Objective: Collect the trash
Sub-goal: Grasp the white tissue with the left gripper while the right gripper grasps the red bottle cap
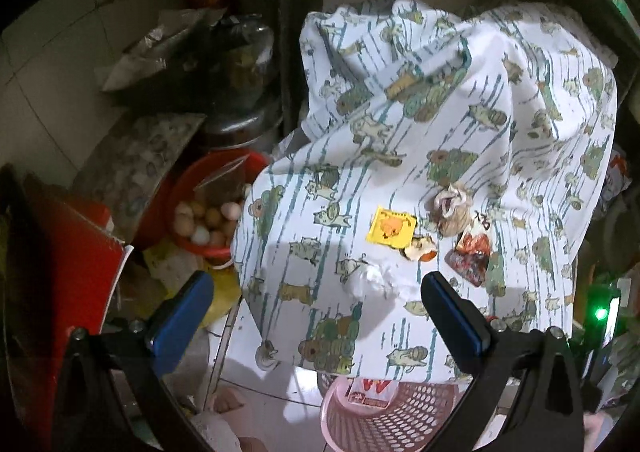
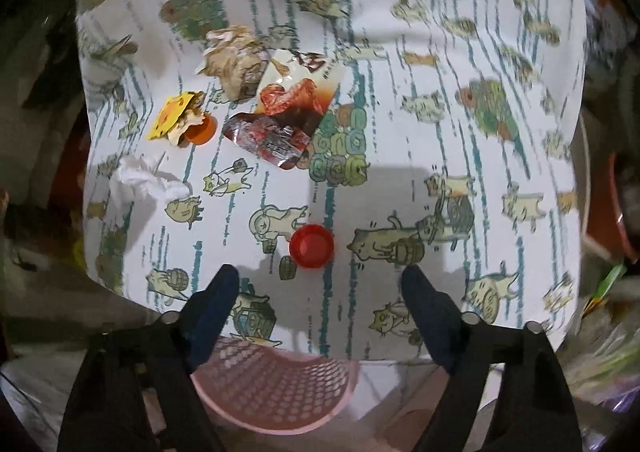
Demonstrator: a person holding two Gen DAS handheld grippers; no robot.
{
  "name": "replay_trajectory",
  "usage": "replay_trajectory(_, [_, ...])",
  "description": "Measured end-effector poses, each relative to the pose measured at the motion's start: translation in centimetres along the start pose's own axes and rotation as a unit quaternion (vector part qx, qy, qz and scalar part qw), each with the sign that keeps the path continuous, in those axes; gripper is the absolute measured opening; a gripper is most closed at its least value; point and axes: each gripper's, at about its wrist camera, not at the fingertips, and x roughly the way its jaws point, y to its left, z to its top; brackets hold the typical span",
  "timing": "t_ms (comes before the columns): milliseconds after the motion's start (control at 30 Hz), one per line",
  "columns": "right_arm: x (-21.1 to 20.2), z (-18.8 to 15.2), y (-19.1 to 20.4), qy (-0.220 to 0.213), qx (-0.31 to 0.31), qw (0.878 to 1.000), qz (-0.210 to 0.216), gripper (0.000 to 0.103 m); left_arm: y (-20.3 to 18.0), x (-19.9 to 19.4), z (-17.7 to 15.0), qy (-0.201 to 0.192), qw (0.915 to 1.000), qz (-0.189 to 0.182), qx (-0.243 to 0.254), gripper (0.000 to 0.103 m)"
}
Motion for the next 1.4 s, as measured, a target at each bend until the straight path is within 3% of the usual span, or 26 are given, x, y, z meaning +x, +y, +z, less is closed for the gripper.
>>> replay_trajectory(200, [0.9,0.5,0.1,0.018,-0.009,1.000,-0.005,0.074,-0.3,0.8,-0.1,0.015,0.9999,-0.006,0.003,0.103])
replay_trajectory(400, [2.9,1.2,1.0,0.023,-0.022,0.999,-0.013,0.057,-0.3,1.7,0.1,0.030,0.9994,-0.017,-0.005,0.103])
replay_trajectory(567, [4.2,1.0,1.6,0.018,-0.046,0.998,-0.039,0.056,-0.4,2.7,0.5,0.032,0.9991,-0.029,-0.004,0.103])
replay_trajectory(733, [4.2,1.1,2.1,0.010,-0.070,0.996,-0.052,0.031,-2.3,6.6,2.0,0.075,0.9947,-0.060,0.035,0.102])
replay_trajectory(900, [2.3,0.9,1.3,-0.007,-0.052,0.998,-0.032,0.031,-3.5,11.2,1.4,0.126,0.9896,-0.055,0.043,0.079])
replay_trajectory(967, [1.4,1.0,1.0,-0.015,-0.051,0.998,-0.023,0.031,-3.9,12.9,0.9,0.144,0.9868,-0.064,0.039,0.078])
replay_trajectory(1100, [-0.4,0.8,0.4,-0.030,-0.062,0.997,-0.029,0.031,-4.0,16.1,0.0,0.143,0.9868,-0.077,0.003,0.078])
replay_trajectory(1200, [-1.4,0.6,0.2,-0.038,-0.067,0.996,-0.037,0.031,-4.2,17.8,-0.9,0.168,0.9801,-0.104,-0.013,0.078])
replay_trajectory(1233, [-1.3,0.6,-0.4,-0.040,-0.067,0.996,-0.037,0.031,-4.5,18.2,-1.2,0.177,0.9794,-0.096,-0.011,0.076])
replay_trajectory(1267, [-1.6,0.3,-0.4,-0.041,-0.066,0.996,-0.037,0.031,-5.0,17.8,-1.4,0.162,0.9836,-0.079,0.005,0.072])
replay_trajectory(1367, [-2.1,0.4,-1.2,-0.047,-0.061,0.996,-0.039,0.031,-6.2,17.1,-1.9,0.153,0.9863,-0.042,0.043,0.035])
replay_trajectory(1400, [-2.0,0.4,-1.3,-0.049,-0.059,0.996,-0.040,0.031,-6.3,16.8,-2.2,0.154,0.9862,-0.043,0.044,0.028])
